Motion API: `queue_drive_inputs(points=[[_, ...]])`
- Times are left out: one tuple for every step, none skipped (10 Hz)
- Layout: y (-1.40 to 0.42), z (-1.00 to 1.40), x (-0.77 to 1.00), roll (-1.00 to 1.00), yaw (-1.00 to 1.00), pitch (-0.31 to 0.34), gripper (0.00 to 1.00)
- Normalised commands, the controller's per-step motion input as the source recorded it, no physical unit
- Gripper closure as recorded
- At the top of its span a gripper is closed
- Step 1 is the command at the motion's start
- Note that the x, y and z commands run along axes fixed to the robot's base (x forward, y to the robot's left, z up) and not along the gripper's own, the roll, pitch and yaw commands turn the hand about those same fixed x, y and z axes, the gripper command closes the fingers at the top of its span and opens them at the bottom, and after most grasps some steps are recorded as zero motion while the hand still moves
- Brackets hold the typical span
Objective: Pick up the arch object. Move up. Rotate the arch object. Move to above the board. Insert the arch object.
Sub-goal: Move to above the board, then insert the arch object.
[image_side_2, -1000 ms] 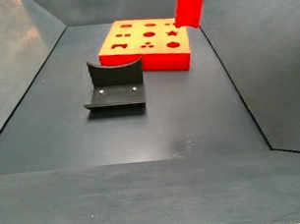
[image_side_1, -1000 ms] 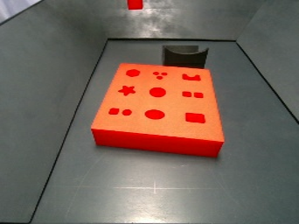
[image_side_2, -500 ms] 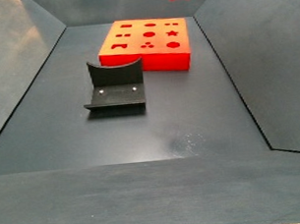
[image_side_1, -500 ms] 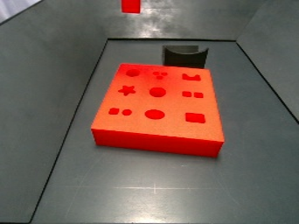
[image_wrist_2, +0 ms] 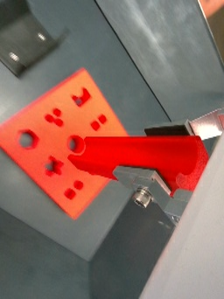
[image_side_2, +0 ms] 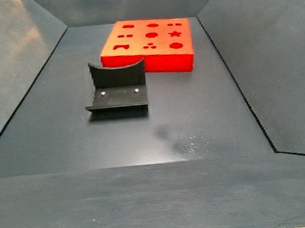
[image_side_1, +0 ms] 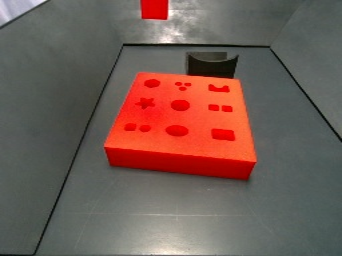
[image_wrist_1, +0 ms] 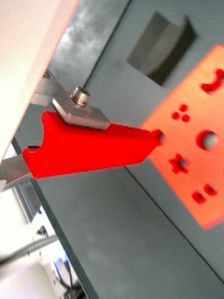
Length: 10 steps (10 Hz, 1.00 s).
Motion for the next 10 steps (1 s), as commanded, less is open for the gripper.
queue_drive_inputs(points=[[-0.84,0.20,0.26,0.03,0.01,0.143,1.00],[-0.58,0.14,0.21,0.04,0.01,0.140,1.00],[-0.31,0.08,0.15,0.07,0.01,0.134,1.00],[-0.23,0.06,0.13,0.07,0.01,0.131,1.00],[0.79,-0.58,0.75,0.09,0.00,0.037,1.00],[0.71,-0.56,0.91,0.08,0.00,0.044,1.00],[0.66,-0.54,0.97,0.00,0.00,0.000,1.00],[0.64,-0.60,0.99,0.00,-0.02,0.000,1.00],[0.62,-0.67,1.00,-0.01,-0.02,-0.011,1.00],[0.53,-0.66,1.00,0.00,-0.05,-0.031,1.00]])
